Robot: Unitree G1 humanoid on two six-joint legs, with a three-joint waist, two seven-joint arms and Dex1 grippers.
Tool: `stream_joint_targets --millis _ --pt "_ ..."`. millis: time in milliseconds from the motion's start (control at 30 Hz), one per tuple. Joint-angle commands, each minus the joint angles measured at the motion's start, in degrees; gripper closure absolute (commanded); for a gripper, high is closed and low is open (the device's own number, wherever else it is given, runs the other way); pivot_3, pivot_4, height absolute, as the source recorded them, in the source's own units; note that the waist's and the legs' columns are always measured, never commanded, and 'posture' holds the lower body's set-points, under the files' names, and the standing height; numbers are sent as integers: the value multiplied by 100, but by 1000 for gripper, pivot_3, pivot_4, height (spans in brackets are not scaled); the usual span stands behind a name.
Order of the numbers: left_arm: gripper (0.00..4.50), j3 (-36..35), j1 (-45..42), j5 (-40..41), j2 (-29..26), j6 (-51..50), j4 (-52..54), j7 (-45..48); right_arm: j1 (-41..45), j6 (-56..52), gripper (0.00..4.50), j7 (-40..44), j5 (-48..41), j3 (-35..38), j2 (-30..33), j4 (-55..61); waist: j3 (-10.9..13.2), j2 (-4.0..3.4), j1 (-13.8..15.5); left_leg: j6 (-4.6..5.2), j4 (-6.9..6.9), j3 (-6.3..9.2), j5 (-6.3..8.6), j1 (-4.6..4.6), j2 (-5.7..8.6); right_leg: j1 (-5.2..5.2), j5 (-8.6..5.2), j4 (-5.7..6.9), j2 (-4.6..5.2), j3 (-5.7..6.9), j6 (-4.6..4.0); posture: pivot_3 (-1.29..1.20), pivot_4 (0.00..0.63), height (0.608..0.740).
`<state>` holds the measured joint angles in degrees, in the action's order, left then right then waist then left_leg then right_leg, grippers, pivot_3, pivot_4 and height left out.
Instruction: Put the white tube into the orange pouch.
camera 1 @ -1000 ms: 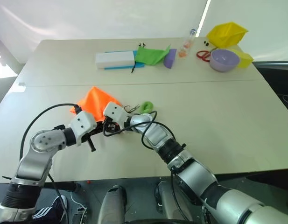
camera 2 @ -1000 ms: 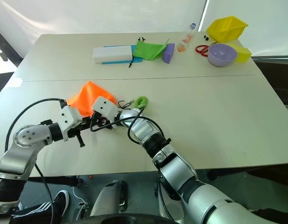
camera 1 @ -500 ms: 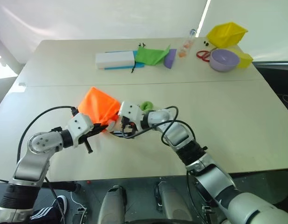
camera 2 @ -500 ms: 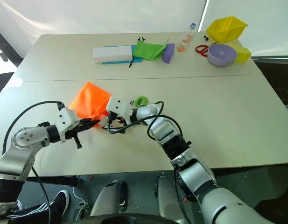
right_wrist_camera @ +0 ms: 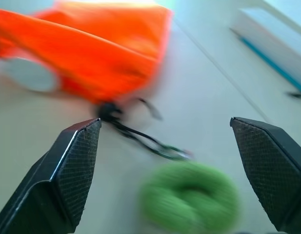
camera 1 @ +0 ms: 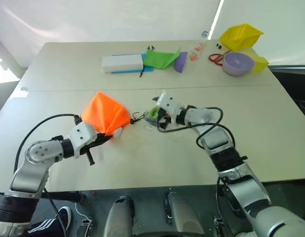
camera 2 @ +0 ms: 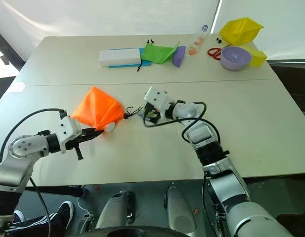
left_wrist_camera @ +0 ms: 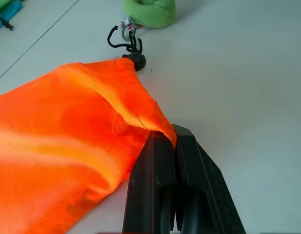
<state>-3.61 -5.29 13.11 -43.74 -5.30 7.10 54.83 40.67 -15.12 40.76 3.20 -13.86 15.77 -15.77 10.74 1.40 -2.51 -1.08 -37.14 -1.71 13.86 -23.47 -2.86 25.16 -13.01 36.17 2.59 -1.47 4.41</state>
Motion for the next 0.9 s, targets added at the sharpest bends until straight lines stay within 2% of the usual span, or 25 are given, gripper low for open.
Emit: stream_joint_targets --millis 33,200,467,567,800,900 --pt "4500 -135 -96 67 -31 125 29 11 149 -168 76 -38 -174 110 -188 -335 0 0 -3 0 2 0 0 0 -1 0 0 -1 -1 0 0 0 150 740" --pt "4500 -122 -97 59 -15 132 40 2 192 -904 76 -42 -587 392 -497 -460 1 -2 -1 1 11 1 0 0 -5 6 2 4 -7 0 5 0 150 740" --pt "4500 -83 -74 57 15 113 101 -22 292 -919 76 -284 -504 372 -537 -925 1 -1 -2 0 2 -2 0 0 -2 1 1 1 -2 -1 2 0 150 740" --pt "4500 -75 -80 64 23 105 107 -19 270 -962 878 -276 -505 367 -505 -996 1 -1 -2 1 4 -1 0 0 -2 2 1 1 -3 -1 3 0 150 740" --pt "4500 -91 -38 65 8 125 120 -5 86 -1032 4439 -184 -721 545 -448 -509 1 -2 -2 1 4 -1 0 0 -2 2 1 2 -4 -1 3 0 150 740" --pt "4500 -108 -6 70 -7 136 128 6 -182 -1261 4476 -89 -896 645 -282 47 1 -2 1 1 4 -2 0 -1 -2 2 1 2 -3 -1 4 0 150 740"
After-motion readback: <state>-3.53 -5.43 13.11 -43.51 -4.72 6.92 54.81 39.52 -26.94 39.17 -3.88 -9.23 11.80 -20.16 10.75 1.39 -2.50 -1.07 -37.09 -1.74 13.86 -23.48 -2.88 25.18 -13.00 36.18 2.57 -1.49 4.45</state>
